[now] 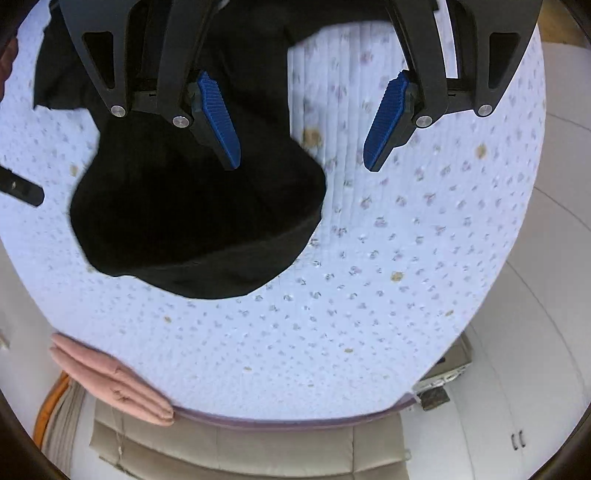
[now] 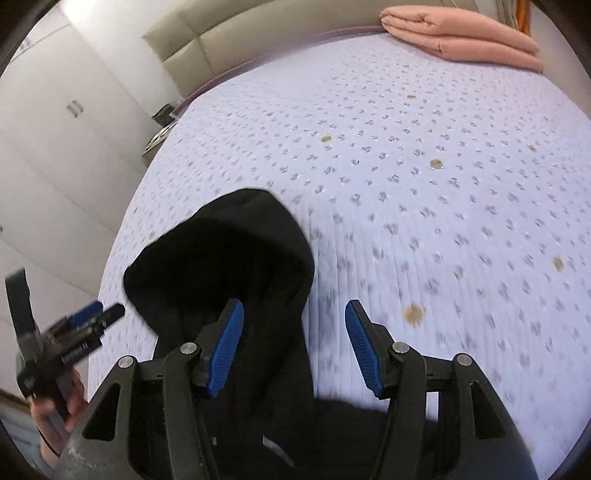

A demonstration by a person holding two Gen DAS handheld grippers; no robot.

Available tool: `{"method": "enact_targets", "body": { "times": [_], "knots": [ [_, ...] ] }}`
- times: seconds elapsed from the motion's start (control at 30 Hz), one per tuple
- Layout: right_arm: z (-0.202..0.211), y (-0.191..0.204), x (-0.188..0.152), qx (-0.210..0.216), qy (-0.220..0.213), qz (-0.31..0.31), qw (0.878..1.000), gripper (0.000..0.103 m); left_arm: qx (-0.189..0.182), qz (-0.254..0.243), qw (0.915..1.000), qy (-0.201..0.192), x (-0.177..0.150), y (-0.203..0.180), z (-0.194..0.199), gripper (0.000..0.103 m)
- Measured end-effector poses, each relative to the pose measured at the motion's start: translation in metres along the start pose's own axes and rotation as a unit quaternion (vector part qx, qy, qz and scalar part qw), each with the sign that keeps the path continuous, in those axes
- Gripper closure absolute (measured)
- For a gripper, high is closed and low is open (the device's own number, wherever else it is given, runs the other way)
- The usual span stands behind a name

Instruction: Fold large clothes

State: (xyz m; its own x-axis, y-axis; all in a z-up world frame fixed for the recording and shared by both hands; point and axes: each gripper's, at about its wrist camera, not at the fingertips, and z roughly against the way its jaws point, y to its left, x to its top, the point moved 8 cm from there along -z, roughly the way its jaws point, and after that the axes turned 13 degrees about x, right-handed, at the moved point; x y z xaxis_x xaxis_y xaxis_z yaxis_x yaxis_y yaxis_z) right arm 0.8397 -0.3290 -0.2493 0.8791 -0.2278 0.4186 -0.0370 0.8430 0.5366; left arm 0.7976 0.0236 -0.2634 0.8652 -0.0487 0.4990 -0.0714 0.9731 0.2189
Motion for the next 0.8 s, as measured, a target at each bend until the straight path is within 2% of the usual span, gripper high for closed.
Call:
{"method": "enact_targets", "body": {
  "times": [0.13, 0.2, 0.27, 0.3, 0.33, 0.37, 0.43, 0.47, 0.57, 0.63, 0.67, 0.73, 0.8],
  "knots": [
    [-0.035, -0.014, -0.004, 0.008, 0.033, -0.017, 0.999, 0.041, 0.006, -0.004, 0.9994, 0.033, 0.013, -0.01, -0.046, 0.032],
    [-0.054, -0.022, -0.002, -0.014, 0.049, -0.013, 0.999, 0.043, 0.011, 0.003, 0.9989, 0.045, 0.014, -0.008, -0.064, 0.033],
    [-0.061, -0.027, 0.003, -0.023, 0.053, -0.004, 0.998, 0.092, 0.017, 0.025, 0.9987, 0.041, 0.018, 0.001, -0.072, 0.069],
    [-0.055, -0.027, 0.004, -0.019, 0.041, -0.008, 0.999, 0.097, -0.003, 0.041, 0.9984, 0.04, 0.018, 0.006, -0.07, 0.093],
    [-0.044, -0.026, 0.008, 0.002, 0.018, -0.017, 1.0, 0.098, -0.021, 0.06, 0.9972, 0.039, 0.021, 0.011, -0.067, 0.093],
    [-0.027, -0.022, 0.009, 0.023, -0.008, -0.018, 1.0, 0.098, -0.061, 0.106, 0.9921, 0.026, 0.028, 0.027, -0.057, 0.093],
    [-0.002, -0.016, 0.003, 0.017, -0.032, 0.005, 0.999, 0.098, -0.135, 0.154, 0.9788, 0.007, 0.03, 0.044, -0.039, 0.092],
    [0.001, -0.015, -0.003, 0.01, -0.033, 0.015, 0.999, 0.099, -0.15, 0.158, 0.9761, 0.002, 0.028, 0.045, -0.034, 0.092],
    [-0.023, -0.032, -0.019, -0.026, 0.0, 0.025, 0.999, 0.099, -0.126, 0.114, 0.9852, 0.024, 0.009, 0.033, -0.056, 0.091],
    [-0.053, -0.053, -0.028, -0.029, 0.039, 0.006, 0.999, 0.099, -0.108, 0.093, 0.9859, 0.086, -0.015, 0.023, -0.103, 0.088],
    [-0.067, -0.063, -0.036, -0.027, 0.058, -0.007, 0.998, 0.098, -0.115, 0.091, 0.9832, 0.109, -0.027, 0.02, -0.122, 0.087],
    [-0.082, -0.076, -0.043, -0.008, 0.068, -0.023, 0.997, 0.1, -0.143, 0.102, 0.9809, 0.084, -0.027, 0.021, -0.122, 0.085],
    [-0.077, -0.083, -0.04, 0.021, 0.067, -0.057, 0.996, 0.101, -0.145, 0.081, 0.983, 0.078, -0.027, 0.021, -0.116, 0.08]
  ]
}}
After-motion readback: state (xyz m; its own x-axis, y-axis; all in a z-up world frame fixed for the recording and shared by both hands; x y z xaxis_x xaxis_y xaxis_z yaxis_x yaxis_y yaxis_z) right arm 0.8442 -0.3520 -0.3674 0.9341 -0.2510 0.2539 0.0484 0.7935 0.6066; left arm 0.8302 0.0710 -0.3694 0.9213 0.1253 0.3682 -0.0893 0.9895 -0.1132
